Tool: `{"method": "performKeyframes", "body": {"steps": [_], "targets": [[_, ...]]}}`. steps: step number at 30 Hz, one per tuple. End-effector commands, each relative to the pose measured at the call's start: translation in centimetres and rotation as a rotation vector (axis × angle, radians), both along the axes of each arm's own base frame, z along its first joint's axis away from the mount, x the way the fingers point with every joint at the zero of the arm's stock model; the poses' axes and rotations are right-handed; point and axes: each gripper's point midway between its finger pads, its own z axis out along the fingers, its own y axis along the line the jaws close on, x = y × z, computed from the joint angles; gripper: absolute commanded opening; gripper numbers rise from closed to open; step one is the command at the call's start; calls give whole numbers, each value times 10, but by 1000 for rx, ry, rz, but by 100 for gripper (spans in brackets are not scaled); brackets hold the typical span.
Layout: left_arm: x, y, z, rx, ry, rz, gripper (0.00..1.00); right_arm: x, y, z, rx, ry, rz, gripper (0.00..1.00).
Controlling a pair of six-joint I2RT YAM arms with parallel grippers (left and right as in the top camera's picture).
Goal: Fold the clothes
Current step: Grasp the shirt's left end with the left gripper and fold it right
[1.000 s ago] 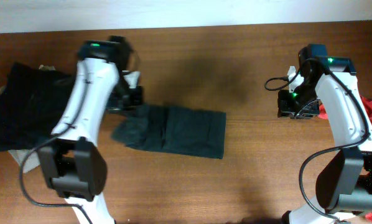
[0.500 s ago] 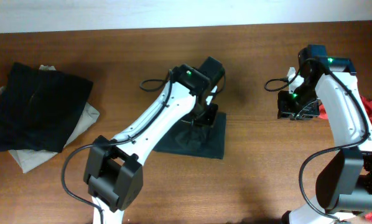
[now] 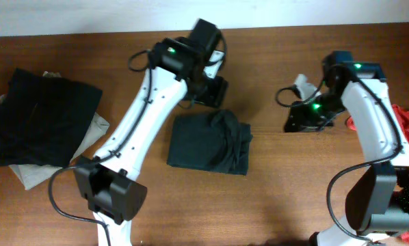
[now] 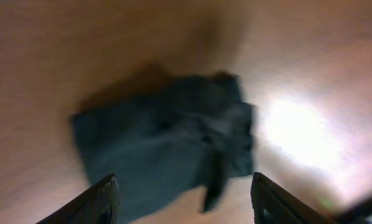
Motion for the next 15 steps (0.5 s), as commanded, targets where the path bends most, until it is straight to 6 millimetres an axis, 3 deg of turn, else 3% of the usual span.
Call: {"method": "performKeyframes", "body": {"steps": [1,4,6,10,12,15], "targets": [[16,40,-33,100,42,72,67,-8,65,24,166,-81,203,19],[20,58,-66,138,119,101,67,-10,104,22,172,-111,282,19],[23,61,-94,168,169,81,67,1,137,16,186,-181,297,19],[16,64,-151,231,303,74,67,5,177,-3,214,-276,375,24],[11,66,-169,253,351,71,67,11,177,-22,165,-277,357,27],[8,67,-184,269,384,70,67,27,159,-64,17,-250,314,27]]}}
